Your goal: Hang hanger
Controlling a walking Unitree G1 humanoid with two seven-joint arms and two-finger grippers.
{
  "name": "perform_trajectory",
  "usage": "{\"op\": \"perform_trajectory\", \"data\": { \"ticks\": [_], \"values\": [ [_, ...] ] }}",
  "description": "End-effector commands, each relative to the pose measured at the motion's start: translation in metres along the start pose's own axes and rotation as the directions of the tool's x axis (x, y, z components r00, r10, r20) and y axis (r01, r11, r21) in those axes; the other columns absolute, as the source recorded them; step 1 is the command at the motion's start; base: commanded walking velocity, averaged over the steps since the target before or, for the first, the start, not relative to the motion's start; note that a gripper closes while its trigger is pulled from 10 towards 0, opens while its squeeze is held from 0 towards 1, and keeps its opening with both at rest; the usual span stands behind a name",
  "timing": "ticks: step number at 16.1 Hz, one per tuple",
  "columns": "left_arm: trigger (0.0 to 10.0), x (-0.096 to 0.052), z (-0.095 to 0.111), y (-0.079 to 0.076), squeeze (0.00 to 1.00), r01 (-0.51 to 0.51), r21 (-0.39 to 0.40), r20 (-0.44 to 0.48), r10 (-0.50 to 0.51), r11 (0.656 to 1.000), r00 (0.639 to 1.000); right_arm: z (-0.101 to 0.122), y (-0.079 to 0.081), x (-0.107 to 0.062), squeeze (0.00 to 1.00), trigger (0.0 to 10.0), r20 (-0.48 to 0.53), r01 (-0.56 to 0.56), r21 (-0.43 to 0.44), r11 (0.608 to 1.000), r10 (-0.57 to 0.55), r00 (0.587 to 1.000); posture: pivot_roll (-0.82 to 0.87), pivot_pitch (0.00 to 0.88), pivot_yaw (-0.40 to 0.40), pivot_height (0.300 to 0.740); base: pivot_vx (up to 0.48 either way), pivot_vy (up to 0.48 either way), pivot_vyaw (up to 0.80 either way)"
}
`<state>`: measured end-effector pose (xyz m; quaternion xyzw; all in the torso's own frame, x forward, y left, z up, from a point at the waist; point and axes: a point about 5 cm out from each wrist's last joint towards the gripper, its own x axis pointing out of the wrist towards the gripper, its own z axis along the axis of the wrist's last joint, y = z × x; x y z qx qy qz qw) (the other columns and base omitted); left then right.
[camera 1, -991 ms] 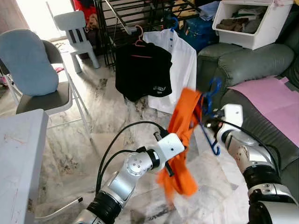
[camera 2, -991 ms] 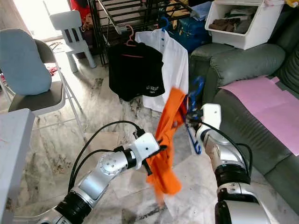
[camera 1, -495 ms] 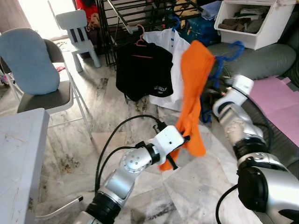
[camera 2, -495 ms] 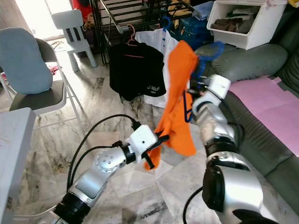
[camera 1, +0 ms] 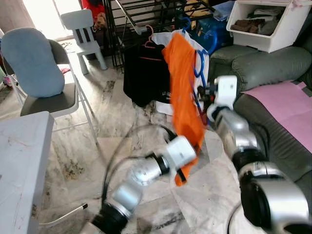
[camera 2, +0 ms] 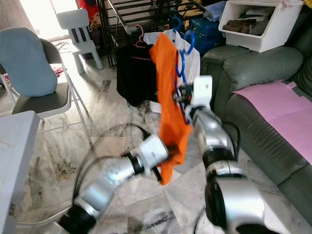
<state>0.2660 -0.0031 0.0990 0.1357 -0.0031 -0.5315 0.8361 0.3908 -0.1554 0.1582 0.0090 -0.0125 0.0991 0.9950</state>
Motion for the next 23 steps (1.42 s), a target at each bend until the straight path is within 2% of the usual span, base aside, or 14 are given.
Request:
{"op": "perform_trajectory", "data": {
  "ticks": [1, 3, 4, 5, 6, 7, 8, 11, 13, 14, 15, 17, 19, 23],
  "values": [
    [10.0, 0.0, -0.005, -0.002, 1.0, 0.019, -0.027, -0.013, -0.019, 0.999, 1.0, 0.017, 0.0, -0.001, 0.0, 10.0, 0.108, -0.025, -0.063, 0.998, 0.031, 0.994, -0.19, 0.0, 0.039, 0.74, 0.0, 0.0, 0.0],
    [10.0, 0.002, -0.013, -0.004, 1.0, 0.02, -0.064, -0.041, -0.023, 0.998, 0.999, 0.007, -0.001, -0.011, 0.0, 10.0, 0.129, -0.075, -0.047, 0.996, 0.081, 0.988, -0.19, 0.0, 0.044, 0.74, 0.0, 0.0, 0.0],
    [10.0, 0.002, -0.016, -0.005, 1.0, 0.016, -0.068, -0.051, -0.02, 0.998, 0.998, 0.004, 0.0, -0.016, 0.0, 10.0, 0.147, -0.088, -0.07, 0.994, 0.098, 0.984, -0.19, 0.0, 0.046, 0.74, 0.0, 0.0, 0.0],
    [10.0, 0.002, -0.017, -0.005, 1.0, 0.021, -0.074, -0.053, -0.025, 0.997, 0.998, 0.003, 0.003, -0.02, 0.0, 10.0, 0.166, -0.104, -0.109, 0.989, 0.122, 0.979, -0.19, 0.0, 0.048, 0.74, 0.0, 0.0, 0.0],
    [10.0, 0.0, -0.017, -0.004, 1.0, 0.019, -0.069, -0.048, -0.022, 0.997, 0.999, -0.002, 0.009, -0.029, 0.0, 10.0, 0.19, -0.15, -0.2, 0.968, 0.189, 0.963, -0.19, 0.0, 0.049, 0.74, 0.0, 0.0, 0.0],
    [10.0, -0.001, -0.017, -0.003, 1.0, 0.017, -0.067, -0.047, -0.02, 0.998, 0.999, -0.003, 0.011, -0.03, 0.0, 10.0, 0.19, -0.159, -0.216, 0.963, 0.202, 0.961, -0.19, 0.0, 0.049, 0.74, 0.0, 0.0, 0.0],
    [10.0, -0.012, -0.016, 0.01, 1.0, -0.037, -0.015, -0.046, 0.036, 0.999, 0.998, -0.01, 0.017, -0.041, 0.0, 10.0, 0.191, -0.222, -0.296, 0.929, 0.285, 0.939, -0.19, 0.0, 0.049, 0.74, 0.0, 0.0, 0.0],
    [10.0, -0.036, -0.009, 0.037, 1.0, -0.148, 0.067, -0.008, 0.149, 0.987, 0.989, -0.019, 0.018, -0.055, 0.0, 10.0, 0.162, -0.285, -0.347, 0.893, 0.357, 0.92, -0.18, 0.0, 0.048, 0.74, 0.0, 0.0, 0.0],
    [10.0, -0.064, 0.001, 0.069, 1.0, -0.277, 0.185, 0.036, 0.276, 0.943, 0.961, -0.022, 0.009, -0.07, 0.0, 10.0, 0.129, -0.322, -0.417, 0.85, 0.406, 0.905, -0.17, 0.0, 0.047, 0.74, 0.0, 0.0, 0.0],
    [10.0, -0.075, 0.006, 0.08, 1.0, -0.319, 0.222, 0.055, 0.315, 0.921, 0.948, -0.022, 0.002, -0.078, 0.0, 10.0, 0.11, -0.337, -0.442, 0.831, 0.423, 0.899, -0.17, 0.0, 0.045, 0.74, 0.0, 0.0, 0.0],
    [10.0, -0.08, 0.007, 0.085, 1.0, -0.336, 0.251, 0.059, 0.332, 0.908, 0.941, -0.024, -0.001, -0.083, 0.0, 10.0, 0.088, -0.362, -0.454, 0.814, 0.445, 0.891, -0.16, 0.0, 0.042, 0.74, 0.0, 0.0, 0.0],
    [10.0, -0.095, 0.007, 0.096, 1.0, -0.338, 0.344, 0.043, 0.345, 0.876, 0.938, -0.027, -0.012, -0.1, 0.0, 10.0, -0.018, -0.474, -0.484, 0.736, 0.533, 0.846, -0.17, 0.0, 0.043, 0.74, 0.0, 0.0, 0.0],
    [10.0, -0.105, 0.004, 0.099, 1.0, -0.285, 0.458, 0.023, 0.309, 0.842, 0.951, -0.024, -0.027, -0.115, 0.0, 10.0, -0.128, -0.574, -0.48, 0.663, 0.595, 0.794, -0.18, 0.0, 0.047, 0.74, 0.0, 0.0, 0.0],
    [10.0, -0.113, -0.007, 0.102, 1.0, -0.153, 0.586, -0.057, 0.229, 0.796, 0.972, -0.018, -0.037, -0.125, 0.0, 10.0, -0.237, -0.686, -0.453, 0.57, 0.665, 0.708, -0.18, 0.0, 0.05, 0.74, 0.0, 0.0, 0.0]
  ]
}}
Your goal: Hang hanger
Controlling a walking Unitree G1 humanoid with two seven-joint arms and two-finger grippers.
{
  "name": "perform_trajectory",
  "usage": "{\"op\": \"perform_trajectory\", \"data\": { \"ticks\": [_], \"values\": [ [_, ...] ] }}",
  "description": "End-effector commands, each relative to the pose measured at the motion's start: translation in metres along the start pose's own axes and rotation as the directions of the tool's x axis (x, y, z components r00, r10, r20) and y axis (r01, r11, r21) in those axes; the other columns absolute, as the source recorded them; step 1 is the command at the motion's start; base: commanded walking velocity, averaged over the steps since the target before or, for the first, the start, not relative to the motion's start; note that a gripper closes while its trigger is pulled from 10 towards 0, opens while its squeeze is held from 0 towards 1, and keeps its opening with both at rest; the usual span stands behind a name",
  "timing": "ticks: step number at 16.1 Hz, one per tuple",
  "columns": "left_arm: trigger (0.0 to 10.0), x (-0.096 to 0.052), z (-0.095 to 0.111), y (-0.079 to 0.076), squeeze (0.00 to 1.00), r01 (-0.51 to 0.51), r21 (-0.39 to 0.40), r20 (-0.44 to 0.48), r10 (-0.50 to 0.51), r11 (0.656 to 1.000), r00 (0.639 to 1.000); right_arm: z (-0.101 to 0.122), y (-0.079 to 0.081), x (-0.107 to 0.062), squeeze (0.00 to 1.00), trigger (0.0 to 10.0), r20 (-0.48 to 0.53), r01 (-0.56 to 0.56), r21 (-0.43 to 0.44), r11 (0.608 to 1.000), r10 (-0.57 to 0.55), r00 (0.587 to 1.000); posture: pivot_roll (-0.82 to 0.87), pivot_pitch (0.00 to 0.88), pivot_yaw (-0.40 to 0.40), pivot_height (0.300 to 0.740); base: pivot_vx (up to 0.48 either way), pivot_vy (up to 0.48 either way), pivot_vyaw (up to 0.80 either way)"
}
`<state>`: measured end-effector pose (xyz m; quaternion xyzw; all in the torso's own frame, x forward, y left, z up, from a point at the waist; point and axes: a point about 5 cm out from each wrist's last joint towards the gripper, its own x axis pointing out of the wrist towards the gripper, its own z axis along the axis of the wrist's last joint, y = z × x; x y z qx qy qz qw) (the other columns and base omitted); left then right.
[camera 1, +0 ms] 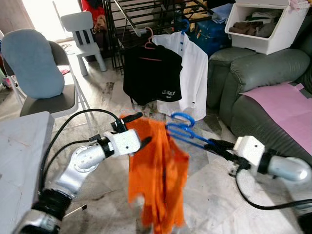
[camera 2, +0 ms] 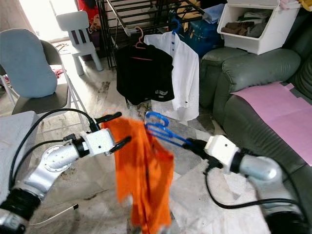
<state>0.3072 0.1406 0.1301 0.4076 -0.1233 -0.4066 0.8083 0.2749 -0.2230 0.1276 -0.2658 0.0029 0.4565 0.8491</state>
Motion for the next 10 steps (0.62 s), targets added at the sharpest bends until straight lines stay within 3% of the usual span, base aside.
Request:
{"op": "perform_trajectory", "data": {
  "ticks": [1, 5, 6, 7, 8, 10],
  "values": [
    [10.0, -0.001, -0.002, 0.0, 1.0, 0.05, 0.051, -0.008, -0.05, 0.997, 0.999, 0.01, -0.003, 0.002, 0.0, 10.0, 0.035, -0.03, -0.027, 0.999, 0.031, 0.999, -0.17, 0.0, 0.05, 0.74, 0.0, 0.0, 0.0],
    [10.0, -0.001, -0.016, 0.001, 1.0, 0.164, 0.121, -0.063, -0.157, 0.979, 0.986, 0.017, 0.0, 0.007, 0.0, 10.0, 0.04, -0.122, -0.06, 0.991, 0.125, 0.991, -0.17, 0.0, 0.052, 0.74, 0.0, 0.0, 0.0],
    [10.0, -0.001, -0.019, 0.001, 0.71, 0.189, 0.127, -0.075, -0.18, 0.974, 0.981, 0.018, 0.0, 0.007, 0.0, 10.0, 0.042, -0.131, -0.068, 0.989, 0.134, 0.99, -0.17, 0.0, 0.052, 0.74, 0.0, 0.0, 0.0],
    [4.8, 0.0, -0.023, 0.001, 0.0, 0.231, 0.124, -0.104, -0.218, 0.965, 0.97, 0.021, -0.001, 0.009, 0.0, 10.0, 0.045, -0.141, -0.077, 0.987, 0.144, 0.989, -0.17, 0.0, 0.056, 0.74, 0.0, 0.0, 0.0],
    [0.0, 0.0, -0.026, 0.001, 0.0, 0.258, 0.111, -0.117, -0.245, 0.96, 0.963, 0.022, -0.001, 0.009, 0.0, 10.0, 0.045, -0.148, -0.086, 0.985, 0.152, 0.987, -0.18, 0.0, 0.057, 0.74, 0.0, 0.0, 0.0],
    [0.0, 0.0, -0.032, 0.005, 0.0, 0.306, 0.087, -0.152, -0.291, 0.948, 0.945, 0.021, 0.0, 0.007, 0.0, 10.0, 0.027, -0.16, -0.117, 0.98, 0.164, 0.986, -0.19, 0.0, 0.06, 0.74, 0.0, 0.0, 0.0]
  ]
}}
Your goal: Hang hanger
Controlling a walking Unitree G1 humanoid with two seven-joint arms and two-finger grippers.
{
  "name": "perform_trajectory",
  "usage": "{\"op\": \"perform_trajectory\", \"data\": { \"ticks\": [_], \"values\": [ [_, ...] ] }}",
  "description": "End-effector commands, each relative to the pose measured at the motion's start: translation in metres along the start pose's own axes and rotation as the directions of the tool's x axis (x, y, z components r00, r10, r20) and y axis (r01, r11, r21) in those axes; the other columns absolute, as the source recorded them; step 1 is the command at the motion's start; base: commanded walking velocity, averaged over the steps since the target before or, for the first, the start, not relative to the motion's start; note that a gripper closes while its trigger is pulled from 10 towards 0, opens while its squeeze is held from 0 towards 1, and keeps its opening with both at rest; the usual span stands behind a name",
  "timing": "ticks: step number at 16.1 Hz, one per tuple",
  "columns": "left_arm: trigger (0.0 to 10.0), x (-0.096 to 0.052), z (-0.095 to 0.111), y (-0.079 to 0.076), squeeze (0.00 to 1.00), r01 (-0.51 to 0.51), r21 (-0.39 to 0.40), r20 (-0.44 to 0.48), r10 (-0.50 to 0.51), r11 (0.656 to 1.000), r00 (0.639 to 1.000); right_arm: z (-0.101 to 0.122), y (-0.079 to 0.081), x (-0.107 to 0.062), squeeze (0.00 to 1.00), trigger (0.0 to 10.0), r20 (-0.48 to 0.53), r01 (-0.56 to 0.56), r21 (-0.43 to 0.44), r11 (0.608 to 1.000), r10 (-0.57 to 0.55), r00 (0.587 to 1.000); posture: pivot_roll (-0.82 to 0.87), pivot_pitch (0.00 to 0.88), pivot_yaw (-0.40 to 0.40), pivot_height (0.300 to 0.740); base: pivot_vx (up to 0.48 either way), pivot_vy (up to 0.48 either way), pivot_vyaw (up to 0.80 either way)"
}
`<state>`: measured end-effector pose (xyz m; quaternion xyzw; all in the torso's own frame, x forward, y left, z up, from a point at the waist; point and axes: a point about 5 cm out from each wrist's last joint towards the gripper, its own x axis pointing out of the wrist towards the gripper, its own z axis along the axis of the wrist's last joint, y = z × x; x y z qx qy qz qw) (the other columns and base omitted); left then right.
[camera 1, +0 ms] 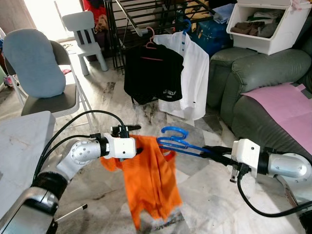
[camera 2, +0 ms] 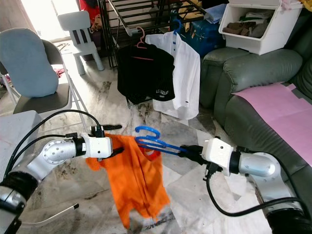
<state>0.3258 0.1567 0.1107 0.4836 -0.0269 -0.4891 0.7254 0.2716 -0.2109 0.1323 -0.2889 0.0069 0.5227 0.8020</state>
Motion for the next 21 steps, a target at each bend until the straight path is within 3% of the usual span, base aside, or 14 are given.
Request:
{"op": "perform_trajectory", "data": {
  "ticks": [1, 6, 11, 21],
  "values": [
    [0.0, -0.004, -0.006, 0.005, 0.0, 0.054, 0.009, -0.04, -0.053, 0.999, 0.998, 0.01, -0.007, -0.001, 0.0, 10.0, 0.016, 0.003, -0.072, 0.997, -0.002, 1.0, -0.19, 0.0, 0.059, 0.74, 0.0, 0.0, 0.0],
    [0.0, -0.007, -0.013, 0.014, 0.0, 0.181, -0.06, -0.086, -0.186, 0.982, 0.979, 0.005, -0.003, 0.001, 0.0, 10.0, -0.013, -0.005, -0.121, 0.993, 0.003, 1.0, -0.19, 0.0, 0.059, 0.74, 0.0, 0.0, 0.0],
    [0.0, -0.006, -0.013, 0.022, 0.0, 0.194, -0.068, -0.096, -0.2, 0.979, 0.975, 0.003, -0.002, 0.006, 0.0, 10.0, -0.006, 0.007, -0.125, 0.992, -0.008, 1.0, -0.19, 0.0, 0.059, 0.74, 0.0, 0.0, 0.0],
    [0.0, -0.001, -0.013, 0.015, 0.0, 0.227, -0.097, -0.082, -0.235, 0.969, 0.969, 0.005, -0.002, 0.014, 0.0, 10.0, 0.009, 0.023, -0.142, 0.99, -0.022, 1.0, -0.19, 0.0, 0.057, 0.74, 0.0, 0.0, 0.0]
  ]
}}
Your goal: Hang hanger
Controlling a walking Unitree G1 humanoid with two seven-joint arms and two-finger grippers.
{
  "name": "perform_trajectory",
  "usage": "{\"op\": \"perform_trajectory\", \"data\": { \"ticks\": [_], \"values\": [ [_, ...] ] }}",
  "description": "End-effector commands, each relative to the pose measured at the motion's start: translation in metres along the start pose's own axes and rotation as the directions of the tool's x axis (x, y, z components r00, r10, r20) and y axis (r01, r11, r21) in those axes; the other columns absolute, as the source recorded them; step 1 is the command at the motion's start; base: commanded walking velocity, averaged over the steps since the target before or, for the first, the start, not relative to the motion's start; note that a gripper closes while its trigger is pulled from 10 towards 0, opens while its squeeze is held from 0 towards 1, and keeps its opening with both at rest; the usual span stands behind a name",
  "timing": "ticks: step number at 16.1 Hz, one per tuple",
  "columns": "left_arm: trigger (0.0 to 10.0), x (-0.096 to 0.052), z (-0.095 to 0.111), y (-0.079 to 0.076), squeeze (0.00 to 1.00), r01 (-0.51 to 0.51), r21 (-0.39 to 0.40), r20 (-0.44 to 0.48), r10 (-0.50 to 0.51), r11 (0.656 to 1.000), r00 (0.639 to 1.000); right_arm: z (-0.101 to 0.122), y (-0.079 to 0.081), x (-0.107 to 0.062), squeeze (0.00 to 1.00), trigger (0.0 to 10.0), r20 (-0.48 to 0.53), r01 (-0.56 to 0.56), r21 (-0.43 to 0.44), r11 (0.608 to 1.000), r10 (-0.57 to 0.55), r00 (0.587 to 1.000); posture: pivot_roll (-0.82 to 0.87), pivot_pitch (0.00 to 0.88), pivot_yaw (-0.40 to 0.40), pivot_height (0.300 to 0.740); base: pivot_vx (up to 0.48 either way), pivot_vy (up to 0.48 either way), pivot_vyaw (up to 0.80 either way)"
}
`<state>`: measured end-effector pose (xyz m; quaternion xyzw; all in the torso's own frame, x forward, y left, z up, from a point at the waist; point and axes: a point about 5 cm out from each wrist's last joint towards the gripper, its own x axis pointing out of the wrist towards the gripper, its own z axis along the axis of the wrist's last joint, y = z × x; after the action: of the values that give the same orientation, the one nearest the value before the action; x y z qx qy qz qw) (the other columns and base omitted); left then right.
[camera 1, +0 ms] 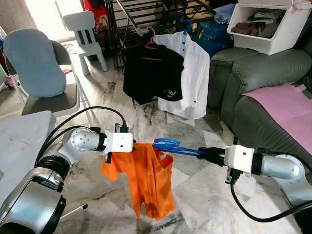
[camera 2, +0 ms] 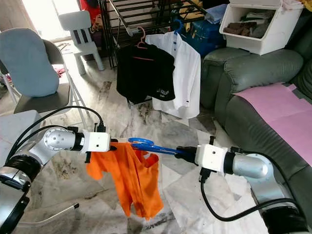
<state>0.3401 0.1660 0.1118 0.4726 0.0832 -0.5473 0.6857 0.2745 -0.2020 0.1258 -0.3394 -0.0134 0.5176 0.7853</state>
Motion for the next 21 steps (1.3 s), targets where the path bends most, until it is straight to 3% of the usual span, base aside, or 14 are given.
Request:
{"op": "perform_trajectory", "data": {
  "ticks": [1, 5, 6, 7, 9, 13, 14, 15, 17, 21],
  "values": [
    [0.0, -0.002, 0.0, 0.003, 0.0, 0.004, -0.001, -0.003, -0.004, 1.0, 1.0, 0.006, -0.006, 0.003, 0.0, 10.0, 0.03, 0.024, -0.029, 0.999, -0.023, 0.999, -0.2, 0.0, 0.056, 0.74, 0.0, 0.0, 0.0],
    [0.0, -0.002, -0.001, 0.001, 0.0, 0.001, -0.03, 0.003, -0.001, 1.0, 1.0, 0.003, -0.008, 0.007, 0.0, 10.0, 0.013, 0.063, -0.017, 0.998, -0.062, 0.998, -0.19, 0.0, 0.049, 0.74, 0.0, 0.0, 0.0],
    [0.0, -0.002, -0.003, 0.0, 0.0, -0.002, -0.037, 0.002, 0.002, 0.999, 1.0, 0.002, -0.009, 0.008, 0.83, 10.0, 0.013, 0.063, -0.008, 0.998, -0.063, 0.998, -0.19, 0.0, 0.047, 0.74, 0.0, 0.0, 0.0],
    [0.0, -0.002, -0.004, -0.001, 0.0, -0.011, -0.051, 0.006, 0.011, 0.999, 1.0, 0.002, -0.009, 0.009, 1.0, 10.0, 0.008, 0.059, 0.012, 0.998, -0.06, 0.998, -0.19, 0.0, 0.047, 0.74, 0.0, 0.0, 0.0],
    [0.0, 0.0, -0.006, -0.005, 0.0, -0.022, -0.086, 0.018, 0.024, 0.996, 1.0, 0.0, -0.013, 0.008, 1.0, 10.0, -0.011, 0.058, 0.009, 0.998, -0.058, 0.998, -0.19, 0.0, 0.046, 0.74, 0.0, 0.0, 0.0],
    [0.0, -0.003, -0.018, -0.016, 0.0, -0.065, -0.152, -0.012, 0.064, 0.986, 0.998, -0.003, -0.053, -0.009, 1.0, 10.0, -0.092, 0.226, -0.066, 0.972, -0.232, 0.968, -0.18, 0.0, 0.033, 0.74, 0.0, 0.0, 0.0],
    [0.0, -0.006, -0.024, -0.02, 0.0, -0.079, -0.171, -0.039, 0.073, 0.982, 0.997, -0.005, -0.07, -0.022, 1.0, 10.0, -0.133, 0.327, -0.102, 0.939, -0.339, 0.931, -0.19, 0.0, 0.032, 0.74, 0.0, 0.0, 0.0],
    [0.0, -0.007, -0.026, -0.021, 0.0, -0.087, -0.177, -0.05, 0.079, 0.98, 0.996, -0.006, -0.078, -0.027, 1.0, 10.0, -0.152, 0.377, -0.119, 0.919, -0.392, 0.907, -0.19, 0.0, 0.032, 0.74, 0.0, 0.0, 0.0],
    [0.0, -0.011, -0.032, -0.024, 0.0, -0.113, -0.199, -0.078, 0.099, 0.974, 0.992, -0.003, -0.1, -0.045, 1.0, 10.0, -0.154, 0.554, -0.169, 0.815, -0.577, 0.802, -0.19, 0.0, 0.032, 0.74, 0.0, 0.0, 0.0],
    [0.0, -0.012, -0.036, -0.023, 0.0, -0.159, -0.216, -0.101, 0.14, 0.963, 0.985, 0.007, -0.115, -0.056, 1.0, 10.0, -0.057, 0.738, -0.175, 0.652, -0.755, 0.653, -0.19, 0.0, 0.036, 0.74, 0.0, 0.0, 0.0]
  ]
}}
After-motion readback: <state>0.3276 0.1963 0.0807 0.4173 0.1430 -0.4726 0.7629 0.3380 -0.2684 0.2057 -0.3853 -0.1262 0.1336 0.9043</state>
